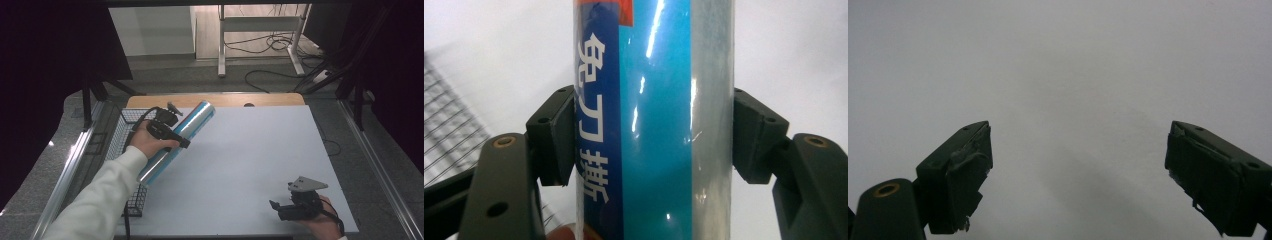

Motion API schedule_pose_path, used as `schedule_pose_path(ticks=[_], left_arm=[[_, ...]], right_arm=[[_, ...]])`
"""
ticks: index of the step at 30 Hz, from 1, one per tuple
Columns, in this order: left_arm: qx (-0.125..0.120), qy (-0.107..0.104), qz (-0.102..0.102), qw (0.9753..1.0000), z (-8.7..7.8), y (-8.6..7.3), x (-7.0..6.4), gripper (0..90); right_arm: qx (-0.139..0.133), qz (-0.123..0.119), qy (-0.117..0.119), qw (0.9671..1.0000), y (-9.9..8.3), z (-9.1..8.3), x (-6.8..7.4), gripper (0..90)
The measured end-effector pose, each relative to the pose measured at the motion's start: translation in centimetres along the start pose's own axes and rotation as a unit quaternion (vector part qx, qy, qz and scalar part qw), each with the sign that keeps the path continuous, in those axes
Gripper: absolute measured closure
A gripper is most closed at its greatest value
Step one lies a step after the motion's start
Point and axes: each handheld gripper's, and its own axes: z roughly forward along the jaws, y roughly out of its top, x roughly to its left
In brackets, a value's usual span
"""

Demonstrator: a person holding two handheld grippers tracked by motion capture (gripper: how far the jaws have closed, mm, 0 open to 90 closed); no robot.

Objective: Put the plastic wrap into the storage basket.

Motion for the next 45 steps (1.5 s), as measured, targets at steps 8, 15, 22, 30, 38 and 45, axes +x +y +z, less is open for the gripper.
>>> schedule_pose_path(ticks=[8, 15, 22, 30, 38, 45], left_arm=[[-0.014, 0.019, -0.039, 0.9990, -2.1, -2.5, 2.9, 32.2], [-0.023, 0.036, -0.070, 0.9967, -3.0, -4.5, 5.2, 32.2], [-0.021, 0.053, -0.092, 0.9942, -3.4, -6.0, 7.0, 32.2], [-0.021, 0.072, -0.130, 0.9886, -2.7, -7.8, 9.0, 32.2], [-0.005, 0.087, -0.153, 0.9845, -1.2, -8.7, 10.2, 32.1], [0.008, 0.096, -0.169, 0.9808, 0.1, -9.3, 11.1, 32.1]], right_arm=[[0.001, 0.002, -0.001, 1.0000, 0.0, 0.0, 0.0, 12.1], [-0.003, 0.002, 0.000, 1.0000, 0.1, 0.0, 0.0, 12.1], [-0.008, -0.001, 0.000, 1.0000, 0.3, 0.0, 0.0, 12.1], [-0.011, -0.002, 0.000, 0.9999, 0.4, 0.0, 0.1, 12.1], [-0.010, -0.005, 0.000, 0.9999, 0.5, 0.1, 0.1, 12.1], [-0.008, -0.008, 0.001, 0.9999, 0.5, 0.1, 0.1, 12.1]])
